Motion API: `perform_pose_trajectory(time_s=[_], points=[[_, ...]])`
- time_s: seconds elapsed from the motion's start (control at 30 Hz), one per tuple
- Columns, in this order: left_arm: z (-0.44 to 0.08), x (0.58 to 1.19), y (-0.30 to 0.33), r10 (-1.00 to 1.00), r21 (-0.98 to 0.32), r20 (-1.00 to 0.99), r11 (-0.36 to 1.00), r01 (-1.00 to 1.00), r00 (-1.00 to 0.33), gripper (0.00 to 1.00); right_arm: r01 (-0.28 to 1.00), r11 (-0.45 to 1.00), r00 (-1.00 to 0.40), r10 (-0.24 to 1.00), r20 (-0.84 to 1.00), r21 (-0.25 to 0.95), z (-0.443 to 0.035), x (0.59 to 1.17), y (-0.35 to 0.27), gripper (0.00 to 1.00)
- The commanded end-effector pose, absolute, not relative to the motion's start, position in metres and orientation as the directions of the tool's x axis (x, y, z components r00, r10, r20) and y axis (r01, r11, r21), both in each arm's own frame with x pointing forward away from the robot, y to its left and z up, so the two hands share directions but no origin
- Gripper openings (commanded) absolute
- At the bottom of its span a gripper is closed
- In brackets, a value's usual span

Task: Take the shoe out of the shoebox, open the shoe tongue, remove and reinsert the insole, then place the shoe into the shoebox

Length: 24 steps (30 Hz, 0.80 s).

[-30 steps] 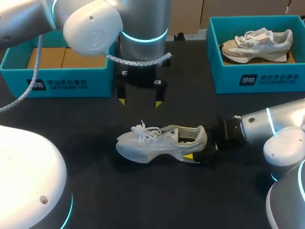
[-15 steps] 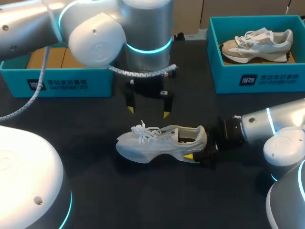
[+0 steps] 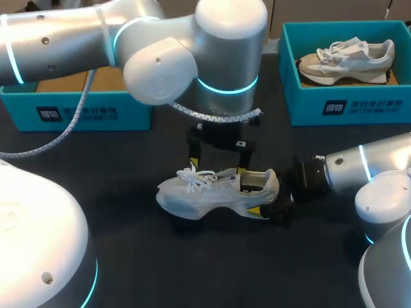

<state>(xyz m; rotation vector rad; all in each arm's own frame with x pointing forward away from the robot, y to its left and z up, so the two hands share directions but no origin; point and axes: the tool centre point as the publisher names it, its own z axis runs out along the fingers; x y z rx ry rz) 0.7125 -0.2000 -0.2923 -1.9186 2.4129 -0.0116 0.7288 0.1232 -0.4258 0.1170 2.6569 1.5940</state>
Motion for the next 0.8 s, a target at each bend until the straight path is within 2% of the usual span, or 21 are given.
perform_pose_trajectory(time_s=[0.03,0.8], points=[[-0.309,0.716,-0.215,-0.975,-0.033,-0.06,0.216,-0.976,-0.214,1.0,0.045,0.474,-0.996,0.088,0.003,0.88,-0.429,0.729,0.128,0.0],[-0.355,0.716,-0.229,-0.978,-0.015,-0.14,0.155,-0.988,-0.152,1.0,0.045,0.474,-0.996,0.088,0.003,0.88,-0.429,0.729,0.128,0.0]])
